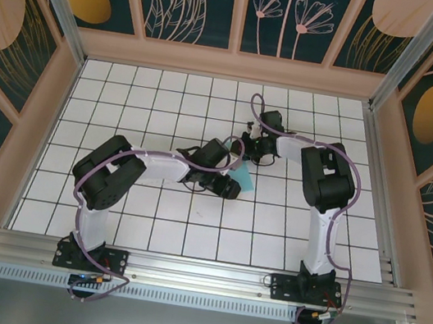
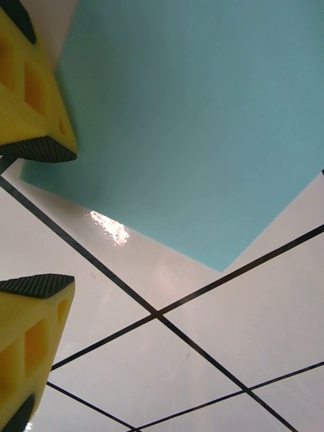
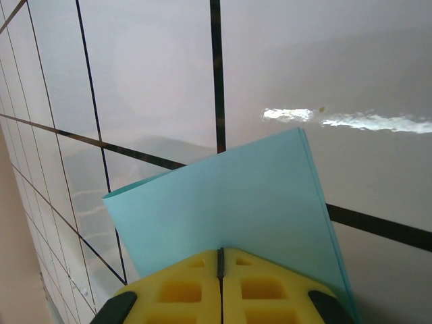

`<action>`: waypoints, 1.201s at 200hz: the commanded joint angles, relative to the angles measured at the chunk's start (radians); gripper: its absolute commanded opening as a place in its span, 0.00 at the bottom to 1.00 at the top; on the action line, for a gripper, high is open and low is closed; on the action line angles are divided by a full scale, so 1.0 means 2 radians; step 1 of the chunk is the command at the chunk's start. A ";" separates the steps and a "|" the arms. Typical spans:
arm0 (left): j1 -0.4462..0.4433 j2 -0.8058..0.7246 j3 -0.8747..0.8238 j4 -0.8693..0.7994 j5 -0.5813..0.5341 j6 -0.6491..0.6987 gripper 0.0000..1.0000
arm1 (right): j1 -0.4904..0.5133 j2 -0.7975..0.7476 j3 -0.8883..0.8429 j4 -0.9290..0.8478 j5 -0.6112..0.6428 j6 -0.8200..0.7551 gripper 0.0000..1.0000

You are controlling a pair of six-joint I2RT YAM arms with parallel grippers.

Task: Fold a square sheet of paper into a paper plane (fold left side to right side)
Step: First fold the square sheet of paper in half at the center of the table.

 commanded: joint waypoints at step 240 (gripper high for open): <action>0.067 -0.052 0.010 0.038 0.106 -0.035 0.56 | 0.004 -0.043 -0.024 0.017 0.007 0.035 0.10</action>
